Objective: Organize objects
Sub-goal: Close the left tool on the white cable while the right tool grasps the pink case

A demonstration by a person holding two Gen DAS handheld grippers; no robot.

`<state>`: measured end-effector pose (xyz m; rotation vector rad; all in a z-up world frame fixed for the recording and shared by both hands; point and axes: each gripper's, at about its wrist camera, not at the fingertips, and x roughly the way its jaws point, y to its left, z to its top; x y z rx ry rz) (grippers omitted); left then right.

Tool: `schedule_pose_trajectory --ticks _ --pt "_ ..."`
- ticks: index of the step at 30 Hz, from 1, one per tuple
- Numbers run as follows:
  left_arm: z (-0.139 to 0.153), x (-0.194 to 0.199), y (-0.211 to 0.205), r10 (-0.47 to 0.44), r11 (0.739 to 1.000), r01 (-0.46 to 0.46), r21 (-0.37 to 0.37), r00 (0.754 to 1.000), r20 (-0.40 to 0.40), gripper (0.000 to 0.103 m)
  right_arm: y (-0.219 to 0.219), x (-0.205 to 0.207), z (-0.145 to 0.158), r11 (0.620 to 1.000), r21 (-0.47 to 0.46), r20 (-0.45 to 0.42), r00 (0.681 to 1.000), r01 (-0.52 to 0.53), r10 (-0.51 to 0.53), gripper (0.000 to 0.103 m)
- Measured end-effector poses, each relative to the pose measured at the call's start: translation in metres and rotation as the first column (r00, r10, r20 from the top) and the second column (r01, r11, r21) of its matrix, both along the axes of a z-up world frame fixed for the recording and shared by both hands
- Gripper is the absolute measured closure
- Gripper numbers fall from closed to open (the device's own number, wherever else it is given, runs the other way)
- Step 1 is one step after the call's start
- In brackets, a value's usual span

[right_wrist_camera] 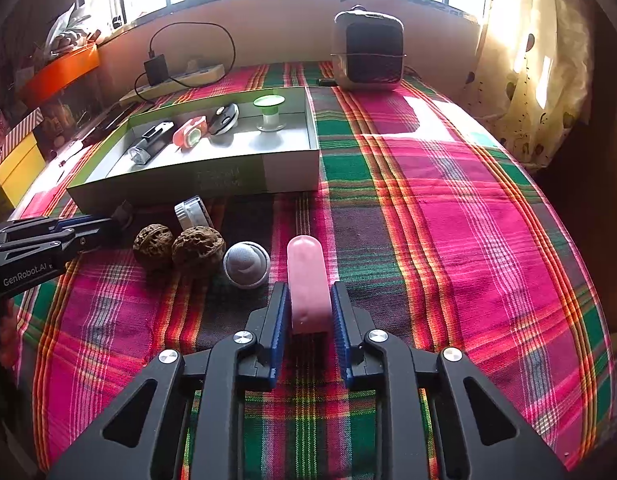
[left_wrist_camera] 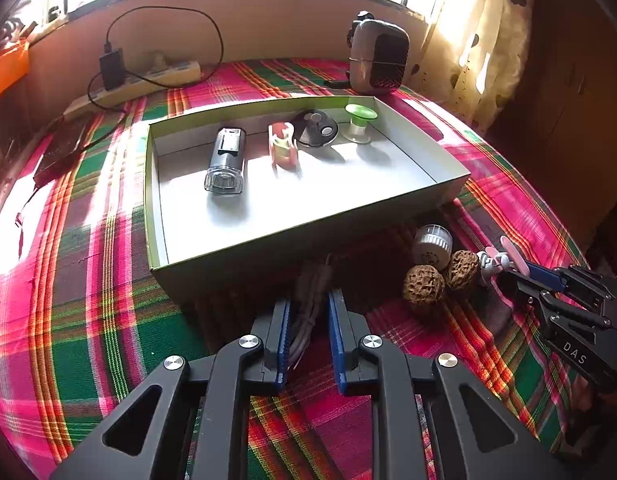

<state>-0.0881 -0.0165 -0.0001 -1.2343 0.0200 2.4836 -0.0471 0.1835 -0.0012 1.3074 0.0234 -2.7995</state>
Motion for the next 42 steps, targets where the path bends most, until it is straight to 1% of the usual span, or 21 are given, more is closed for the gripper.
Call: schedule_pose_trajectory --ticks 4,17,25,35,42 --pt "0.0 0.0 -0.001 0.002 1.0 -0.003 0.004 1.0 0.001 0.088 -0.001 0.0 0.0 1.0 -0.001 0.0 1.0 -0.004 0.004 0.084" --pt "0.0 0.0 -0.002 0.002 1.0 -0.002 0.006 1.0 0.0 0.089 0.0 0.0 0.0 1.0 -0.001 -0.001 1.0 -0.003 0.003 0.084" --pt "0.002 0.0 -0.005 0.008 1.0 -0.008 0.018 1.0 0.002 0.089 0.0 -0.001 0.0 1.0 -0.021 -0.001 1.0 -0.005 0.005 0.084" --pt "0.002 0.005 -0.007 0.015 1.0 -0.015 0.027 1.0 0.001 0.089 0.001 -0.001 0.001 0.999 -0.031 -0.003 1.0 -0.009 0.009 0.084" --pt "0.005 0.01 -0.011 0.033 0.999 -0.033 0.043 0.999 -0.001 0.089 0.001 0.001 0.003 0.999 -0.036 -0.019 1.0 -0.016 0.015 0.084"
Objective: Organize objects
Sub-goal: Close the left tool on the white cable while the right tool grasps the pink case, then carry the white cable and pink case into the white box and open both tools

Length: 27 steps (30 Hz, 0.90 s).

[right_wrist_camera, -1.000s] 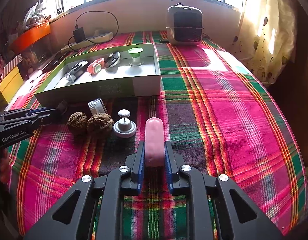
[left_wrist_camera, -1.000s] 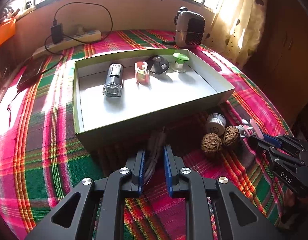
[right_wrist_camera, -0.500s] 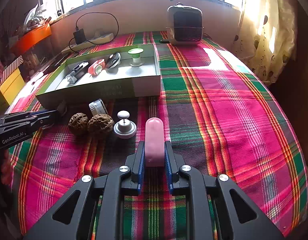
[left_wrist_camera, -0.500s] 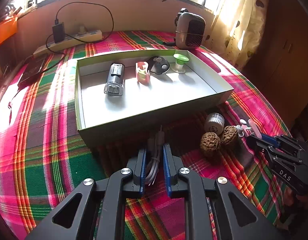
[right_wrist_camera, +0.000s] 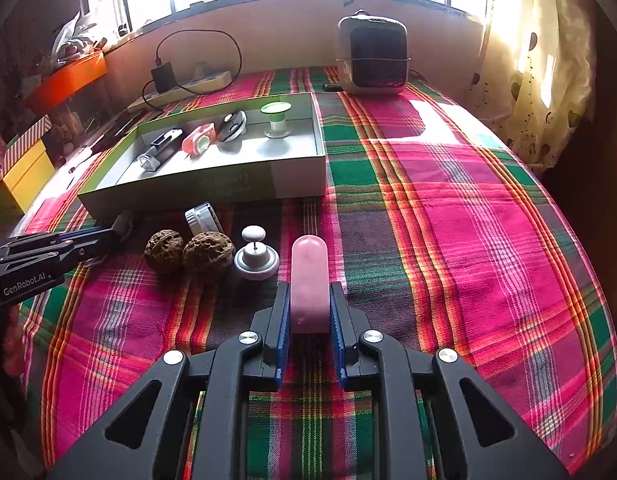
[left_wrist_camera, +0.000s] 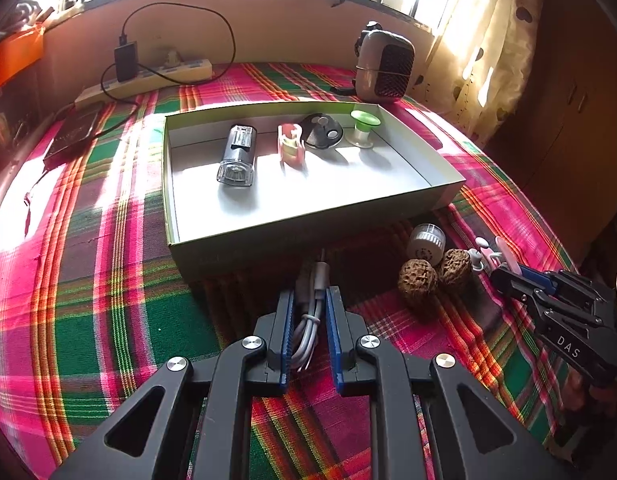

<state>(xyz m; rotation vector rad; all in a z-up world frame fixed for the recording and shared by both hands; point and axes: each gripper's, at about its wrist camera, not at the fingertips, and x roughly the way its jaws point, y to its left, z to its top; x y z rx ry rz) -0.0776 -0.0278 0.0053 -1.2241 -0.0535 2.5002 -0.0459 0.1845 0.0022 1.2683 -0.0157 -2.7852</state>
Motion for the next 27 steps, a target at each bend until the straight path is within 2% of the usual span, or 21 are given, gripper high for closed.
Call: schedule_pose_trajectory --ticks 18,27 --pt "0.034 0.004 -0.005 0.024 0.999 -0.022 0.035 0.998 -0.064 0.089 -0.002 -0.001 0.028 0.999 0.002 -0.064 0.997 -0.036 0.036 0.084" --pt "0.041 -0.004 -0.008 0.044 0.998 -0.041 0.044 0.997 -0.066 0.089 -0.004 -0.012 0.037 0.998 -0.006 -0.07 0.996 -0.063 0.063 0.084"
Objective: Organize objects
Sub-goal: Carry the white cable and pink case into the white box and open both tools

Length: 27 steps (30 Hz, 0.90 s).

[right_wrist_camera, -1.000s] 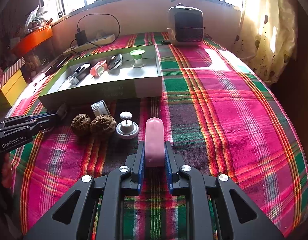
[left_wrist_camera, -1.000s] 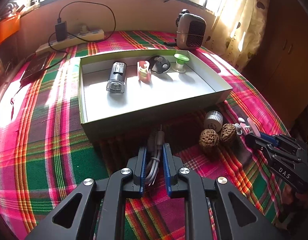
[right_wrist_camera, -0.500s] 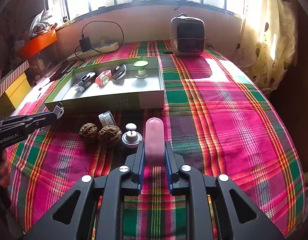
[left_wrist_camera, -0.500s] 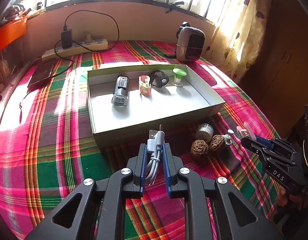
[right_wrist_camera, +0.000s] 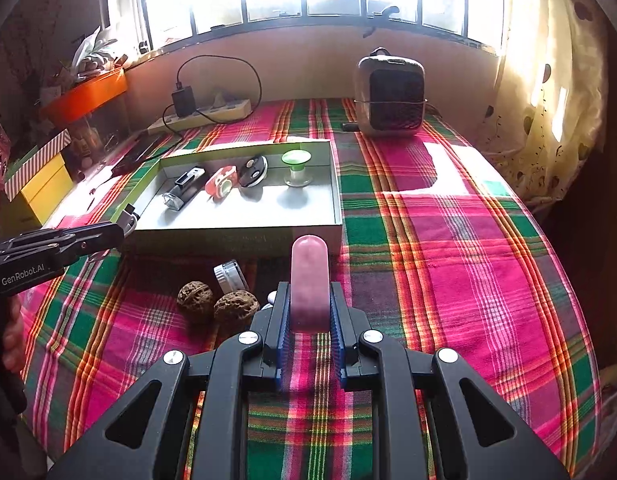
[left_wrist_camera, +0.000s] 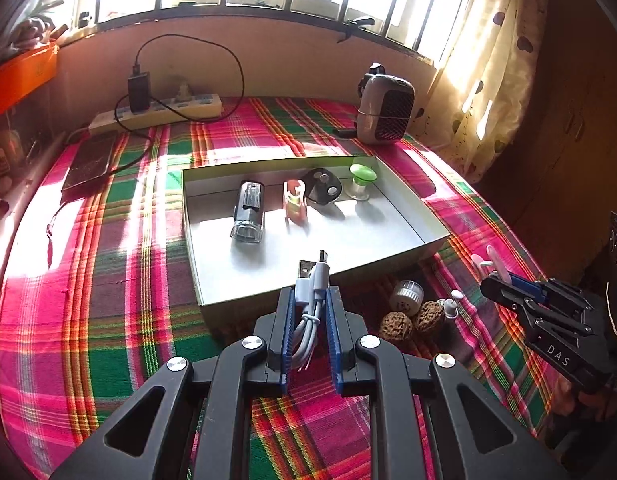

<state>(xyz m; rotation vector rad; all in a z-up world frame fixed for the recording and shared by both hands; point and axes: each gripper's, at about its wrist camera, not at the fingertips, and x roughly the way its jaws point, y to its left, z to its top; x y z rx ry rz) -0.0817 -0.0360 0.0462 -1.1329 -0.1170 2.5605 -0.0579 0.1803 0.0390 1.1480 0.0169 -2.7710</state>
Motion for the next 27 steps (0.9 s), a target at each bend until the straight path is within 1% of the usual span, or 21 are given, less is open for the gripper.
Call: schedule_pose_trajectory --ticks 3,6,14,18,23,27 --pt "0.003 -0.005 0.0 0.006 1.0 -0.006 0.006 1.0 -0.002 0.089 -0.002 -0.006 0.006 1.0 -0.001 -0.005 1.0 -0.02 0.02 0.084" --pt "0.007 -0.012 0.0 0.017 1.0 -0.017 0.006 1.0 -0.011 0.089 -0.006 -0.016 0.012 0.998 0.002 -0.006 0.998 -0.062 0.062 0.084" --pt "0.006 -0.04 0.004 0.029 1.0 -0.029 0.009 1.0 0.004 0.089 -0.009 -0.055 0.017 0.995 0.005 0.011 0.995 -0.095 0.095 0.084" --pt "0.0 -0.059 0.005 0.046 0.999 -0.046 0.014 0.998 0.032 0.089 -0.011 -0.077 0.013 0.994 0.006 0.036 0.993 -0.113 0.113 0.084" --pt "-0.006 -0.075 0.008 0.054 0.998 -0.055 0.008 0.997 0.048 0.089 -0.014 -0.102 0.006 0.992 0.014 0.061 0.99 -0.127 0.126 0.084" --pt "-0.012 -0.085 0.012 0.057 0.998 -0.057 -0.011 0.997 0.057 0.089 -0.017 -0.116 0.0 0.99 0.018 0.074 0.988 -0.138 0.137 0.084"
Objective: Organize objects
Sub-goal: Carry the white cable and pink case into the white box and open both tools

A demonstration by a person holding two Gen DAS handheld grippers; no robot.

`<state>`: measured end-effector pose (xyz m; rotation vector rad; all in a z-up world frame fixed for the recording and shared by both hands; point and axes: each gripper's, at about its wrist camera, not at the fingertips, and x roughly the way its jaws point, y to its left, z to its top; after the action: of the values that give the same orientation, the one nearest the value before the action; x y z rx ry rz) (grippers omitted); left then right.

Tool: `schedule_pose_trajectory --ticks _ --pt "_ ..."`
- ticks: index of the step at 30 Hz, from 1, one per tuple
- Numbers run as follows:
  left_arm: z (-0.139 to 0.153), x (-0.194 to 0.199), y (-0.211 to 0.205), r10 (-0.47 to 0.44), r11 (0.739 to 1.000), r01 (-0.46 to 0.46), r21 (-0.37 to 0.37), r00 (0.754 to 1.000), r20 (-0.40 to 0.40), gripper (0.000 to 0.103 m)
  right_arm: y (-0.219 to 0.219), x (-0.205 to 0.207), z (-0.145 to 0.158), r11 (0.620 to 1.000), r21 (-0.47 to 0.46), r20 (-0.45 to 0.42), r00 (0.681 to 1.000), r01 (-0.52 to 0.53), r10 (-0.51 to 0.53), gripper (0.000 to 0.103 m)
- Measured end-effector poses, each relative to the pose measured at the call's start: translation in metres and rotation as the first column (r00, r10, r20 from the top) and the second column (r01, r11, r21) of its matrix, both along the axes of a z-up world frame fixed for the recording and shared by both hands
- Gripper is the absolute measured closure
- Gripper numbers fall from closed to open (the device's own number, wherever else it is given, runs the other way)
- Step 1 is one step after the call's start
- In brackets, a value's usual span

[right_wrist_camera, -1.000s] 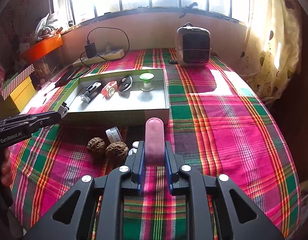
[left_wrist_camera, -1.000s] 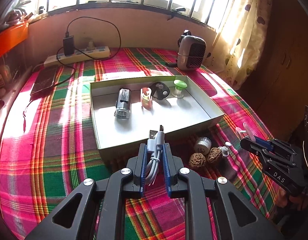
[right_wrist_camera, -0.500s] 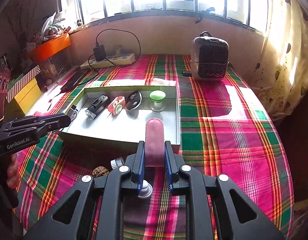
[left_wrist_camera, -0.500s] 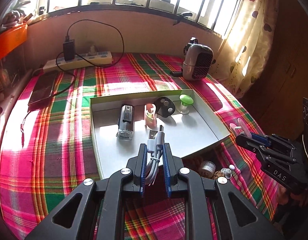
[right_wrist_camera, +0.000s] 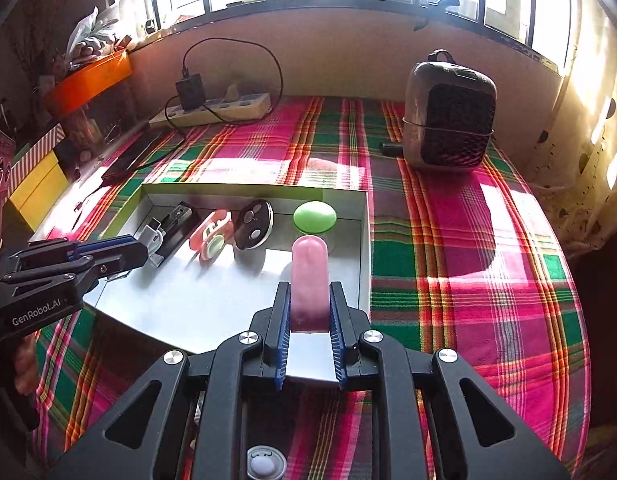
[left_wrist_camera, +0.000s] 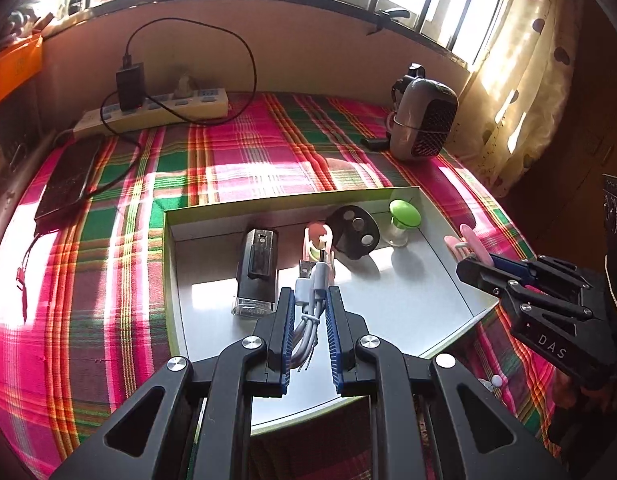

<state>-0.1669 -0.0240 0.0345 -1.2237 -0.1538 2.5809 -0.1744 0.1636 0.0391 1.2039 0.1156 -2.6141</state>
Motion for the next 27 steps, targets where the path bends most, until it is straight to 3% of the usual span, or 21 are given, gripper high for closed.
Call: schedule_pose_trajectory --ticks 10,27 --pt "-0.014 -0.023 0.003 0.019 0.999 -0.018 -0.031 0.999 0.039 0.089 -0.002 -0.028 -0.019 1.0 0.003 0.056 0.998 -0.018 0.018 0.084" --pt "-0.023 -0.038 0.0 0.052 0.997 -0.048 -0.065 0.997 0.059 0.089 -0.01 -0.044 -0.031 0.999 0.015 0.069 0.997 -0.034 0.033 0.084"
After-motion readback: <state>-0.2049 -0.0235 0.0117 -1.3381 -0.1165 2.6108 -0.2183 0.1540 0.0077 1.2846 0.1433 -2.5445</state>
